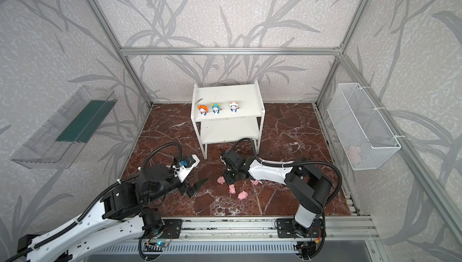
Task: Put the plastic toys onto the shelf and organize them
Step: 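Lower the open right gripper over the pink-hooded figure among the pigs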
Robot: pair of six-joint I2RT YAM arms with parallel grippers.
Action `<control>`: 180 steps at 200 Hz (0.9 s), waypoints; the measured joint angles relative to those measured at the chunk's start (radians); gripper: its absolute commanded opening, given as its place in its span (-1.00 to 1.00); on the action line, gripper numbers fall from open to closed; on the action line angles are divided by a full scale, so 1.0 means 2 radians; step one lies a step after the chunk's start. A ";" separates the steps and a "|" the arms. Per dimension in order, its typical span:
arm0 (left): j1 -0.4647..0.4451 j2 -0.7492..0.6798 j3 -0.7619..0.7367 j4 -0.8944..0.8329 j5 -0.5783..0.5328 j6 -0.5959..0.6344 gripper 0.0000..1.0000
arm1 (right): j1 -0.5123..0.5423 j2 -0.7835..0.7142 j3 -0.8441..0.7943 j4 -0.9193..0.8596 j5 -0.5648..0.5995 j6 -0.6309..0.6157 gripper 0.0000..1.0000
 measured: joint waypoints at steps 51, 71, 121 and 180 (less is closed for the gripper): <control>0.000 -0.001 0.000 0.000 0.001 -0.002 0.98 | -0.009 -0.077 -0.062 -0.051 0.017 -0.019 -0.58; 0.000 0.000 0.000 0.000 0.002 -0.002 0.98 | -0.017 -0.119 -0.083 -0.077 0.019 -0.019 -0.32; 0.000 0.002 0.000 0.002 0.002 -0.002 0.99 | -0.022 -0.168 -0.105 -0.086 -0.002 0.034 -0.01; 0.000 0.002 0.000 0.002 0.002 -0.002 0.98 | -0.035 -0.272 -0.188 -0.081 -0.016 0.157 0.37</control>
